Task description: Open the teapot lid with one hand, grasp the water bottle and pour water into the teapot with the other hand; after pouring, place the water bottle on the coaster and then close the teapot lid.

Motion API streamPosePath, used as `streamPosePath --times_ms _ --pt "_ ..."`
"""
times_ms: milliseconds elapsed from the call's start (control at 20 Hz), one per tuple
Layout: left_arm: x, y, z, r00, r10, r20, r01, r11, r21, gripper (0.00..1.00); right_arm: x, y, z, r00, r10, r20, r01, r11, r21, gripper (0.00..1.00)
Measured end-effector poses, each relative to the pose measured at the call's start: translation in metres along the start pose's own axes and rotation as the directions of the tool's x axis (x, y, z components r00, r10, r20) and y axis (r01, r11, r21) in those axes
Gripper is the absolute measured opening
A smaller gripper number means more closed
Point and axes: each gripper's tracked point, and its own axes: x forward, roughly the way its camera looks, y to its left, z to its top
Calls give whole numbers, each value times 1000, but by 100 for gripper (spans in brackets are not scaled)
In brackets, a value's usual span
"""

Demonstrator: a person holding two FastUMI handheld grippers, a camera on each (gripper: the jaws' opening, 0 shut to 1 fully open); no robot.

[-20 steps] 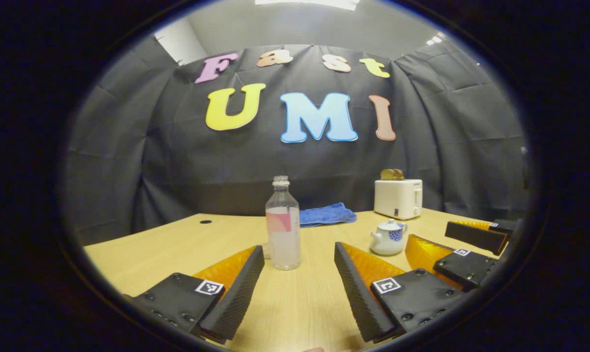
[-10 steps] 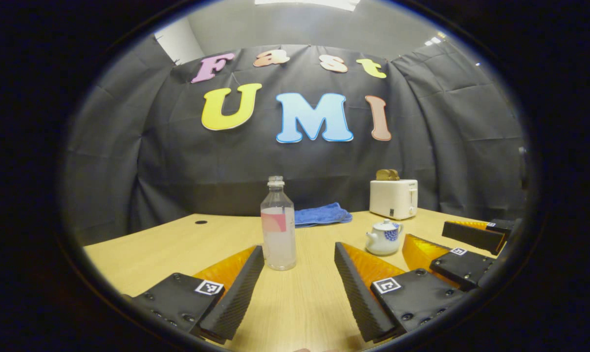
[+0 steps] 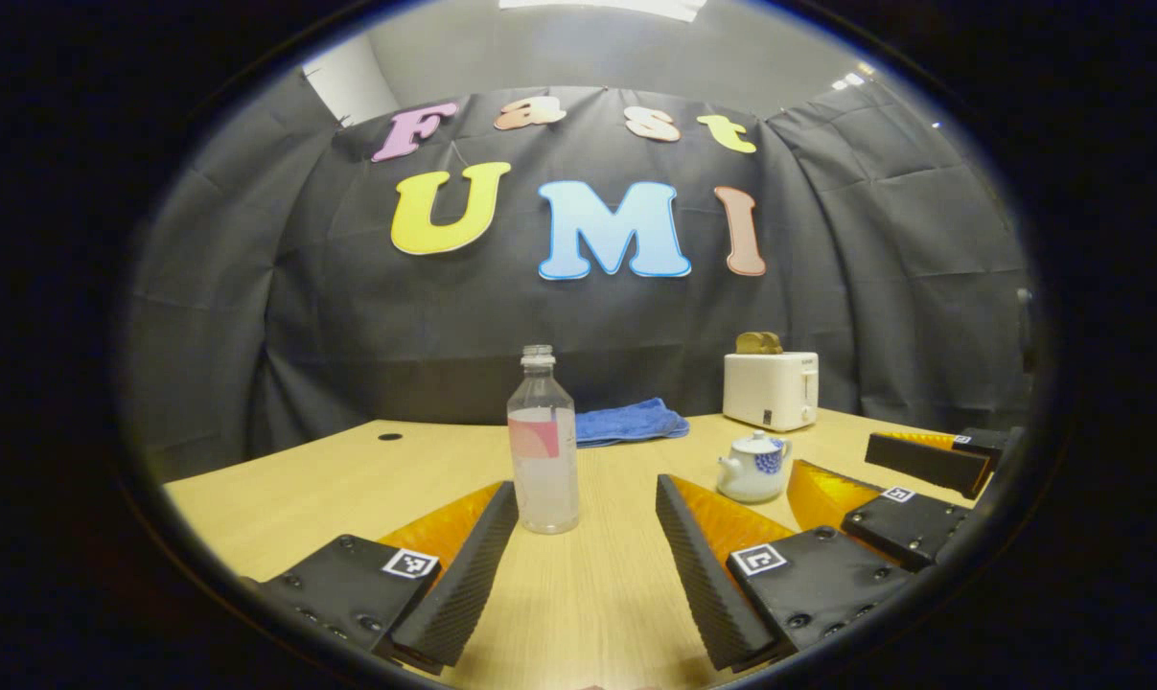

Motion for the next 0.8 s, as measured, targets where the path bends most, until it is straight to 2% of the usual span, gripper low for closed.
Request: streamPosePath --times_ms 350,550,800 --pt "6 -1 -3 1000 -12 -3 12 1000 4 100 39 -13 11 1000 -6 -6 7 1000 27 95" --pt "71 21 23 1000 -12 -27 11 1000 -24 100 75 -28 12 999 -34 -31 36 999 41 95" --pt "89 29 23 999 -4 -45 3 1000 -17 100 119 -41 3 995 -58 -86 63 997 50 95"
